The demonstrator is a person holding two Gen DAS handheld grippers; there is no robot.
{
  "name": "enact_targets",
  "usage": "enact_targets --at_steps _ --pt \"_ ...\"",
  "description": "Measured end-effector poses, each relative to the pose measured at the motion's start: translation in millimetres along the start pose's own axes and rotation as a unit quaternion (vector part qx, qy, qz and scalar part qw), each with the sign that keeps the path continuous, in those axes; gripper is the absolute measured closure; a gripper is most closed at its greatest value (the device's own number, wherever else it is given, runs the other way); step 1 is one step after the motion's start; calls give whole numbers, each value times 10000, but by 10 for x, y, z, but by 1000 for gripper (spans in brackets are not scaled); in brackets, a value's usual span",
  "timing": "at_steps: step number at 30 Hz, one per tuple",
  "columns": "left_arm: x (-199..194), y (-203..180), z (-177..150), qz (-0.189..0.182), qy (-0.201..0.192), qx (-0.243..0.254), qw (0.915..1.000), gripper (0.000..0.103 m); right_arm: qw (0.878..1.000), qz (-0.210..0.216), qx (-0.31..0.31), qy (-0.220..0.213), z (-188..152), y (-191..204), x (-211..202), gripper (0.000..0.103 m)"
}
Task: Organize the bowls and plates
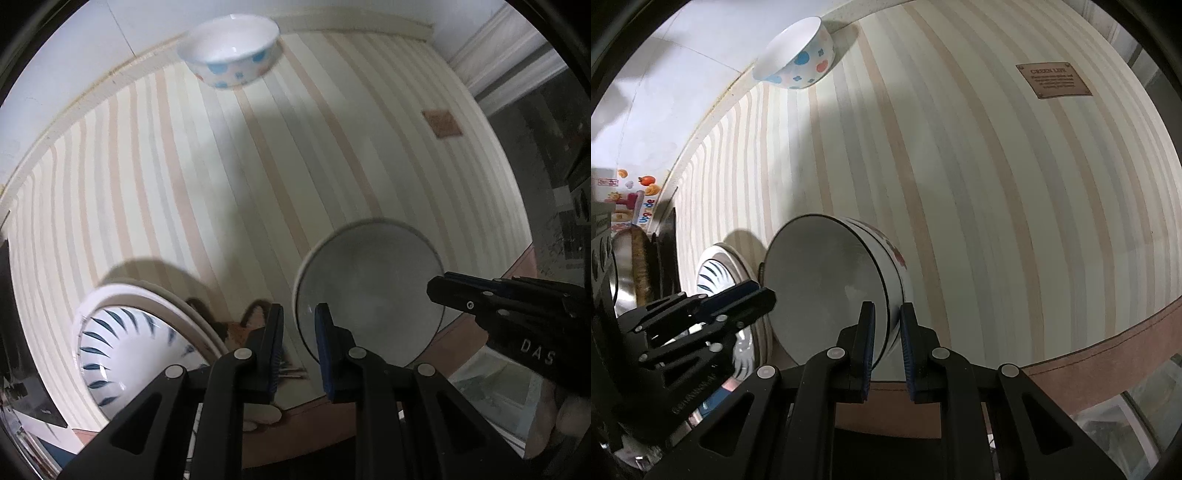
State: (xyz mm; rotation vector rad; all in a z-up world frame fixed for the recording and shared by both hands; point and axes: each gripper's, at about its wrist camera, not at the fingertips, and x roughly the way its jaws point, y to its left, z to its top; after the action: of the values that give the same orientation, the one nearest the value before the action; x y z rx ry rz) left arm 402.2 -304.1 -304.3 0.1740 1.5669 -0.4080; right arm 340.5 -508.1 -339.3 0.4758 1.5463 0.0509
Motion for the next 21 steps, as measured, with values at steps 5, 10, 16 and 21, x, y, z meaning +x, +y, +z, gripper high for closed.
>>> enact_targets --at_steps 5,10,16,21 --pt "-237 212 352 -130 -270 -259 9992 82 9994 277 -35 -203 223 35 -262 84" --pt "-285 653 996 -149 -709 -867 9936 78 9959 550 -231 -687 814 197 -531 65" --pt "-71 1222 1708 -334 -776 -1561 9841 78 9914 654 -397 -1058 1710 414 -418 65" --pt "187 1390 2052 -315 -648 -1755 9818 78 9913 609 -354 -1110 2293 555 -109 65"
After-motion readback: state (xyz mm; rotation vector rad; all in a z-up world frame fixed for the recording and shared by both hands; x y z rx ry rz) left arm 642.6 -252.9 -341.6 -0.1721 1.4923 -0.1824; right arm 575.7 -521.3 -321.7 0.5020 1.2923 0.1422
